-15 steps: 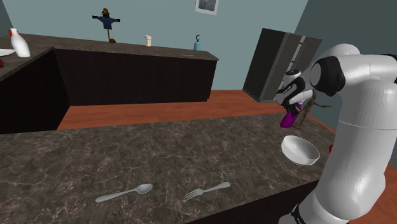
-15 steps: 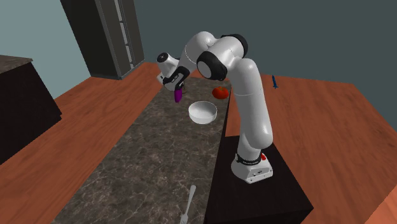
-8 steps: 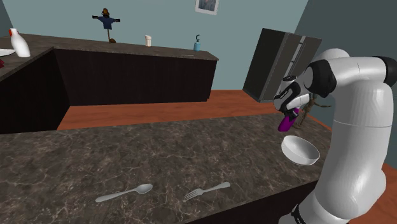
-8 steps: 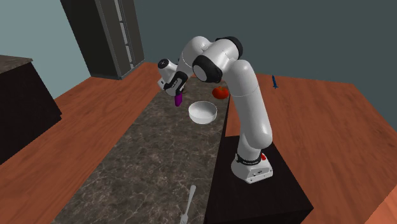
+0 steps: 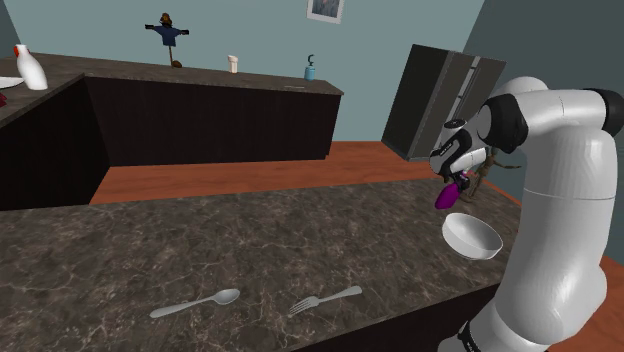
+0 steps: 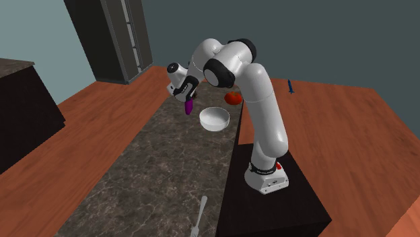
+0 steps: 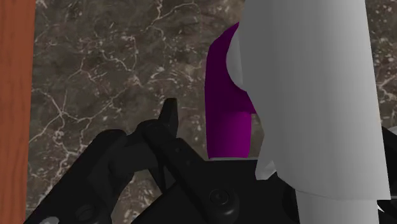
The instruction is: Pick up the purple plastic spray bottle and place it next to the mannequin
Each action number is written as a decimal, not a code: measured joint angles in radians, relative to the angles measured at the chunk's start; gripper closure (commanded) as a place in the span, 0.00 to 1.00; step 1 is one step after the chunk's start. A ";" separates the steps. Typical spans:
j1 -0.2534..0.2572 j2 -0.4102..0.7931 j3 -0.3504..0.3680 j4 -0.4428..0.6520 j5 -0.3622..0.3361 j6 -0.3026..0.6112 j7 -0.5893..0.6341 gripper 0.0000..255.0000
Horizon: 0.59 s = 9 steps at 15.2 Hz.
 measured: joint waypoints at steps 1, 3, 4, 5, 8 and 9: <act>0.000 0.000 0.000 0.000 0.000 0.000 0.000 0.00; 0.000 0.000 0.000 0.000 0.000 0.000 0.000 0.00; 0.000 0.000 0.000 0.000 0.000 0.000 0.000 0.00; 0.011 -0.012 -0.006 -0.004 -0.007 -0.010 0.005 0.00; 0.080 -0.094 -0.041 -0.021 -0.056 -0.080 0.038 0.00; 0.091 -0.109 -0.046 -0.022 -0.065 -0.094 0.043 0.00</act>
